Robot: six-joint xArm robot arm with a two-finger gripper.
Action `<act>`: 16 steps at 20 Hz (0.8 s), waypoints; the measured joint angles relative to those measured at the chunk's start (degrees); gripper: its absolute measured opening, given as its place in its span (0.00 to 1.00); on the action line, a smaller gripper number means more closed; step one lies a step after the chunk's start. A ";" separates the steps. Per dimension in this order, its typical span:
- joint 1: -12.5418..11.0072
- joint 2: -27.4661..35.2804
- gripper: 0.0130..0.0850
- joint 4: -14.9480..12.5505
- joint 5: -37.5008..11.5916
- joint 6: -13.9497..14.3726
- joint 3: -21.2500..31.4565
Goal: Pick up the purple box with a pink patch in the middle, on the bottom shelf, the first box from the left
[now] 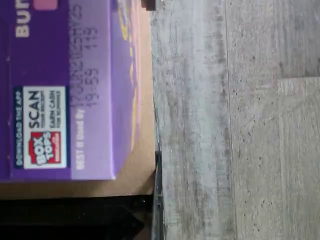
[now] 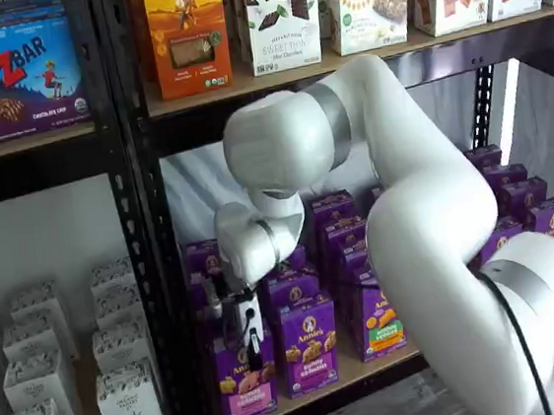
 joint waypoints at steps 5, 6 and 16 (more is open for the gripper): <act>0.11 -1.16 0.44 1.12 0.10 -0.88 1.45; 0.14 -1.27 0.44 1.39 0.12 -1.09 1.57; 0.49 -3.28 0.28 0.85 -1.05 -0.28 4.21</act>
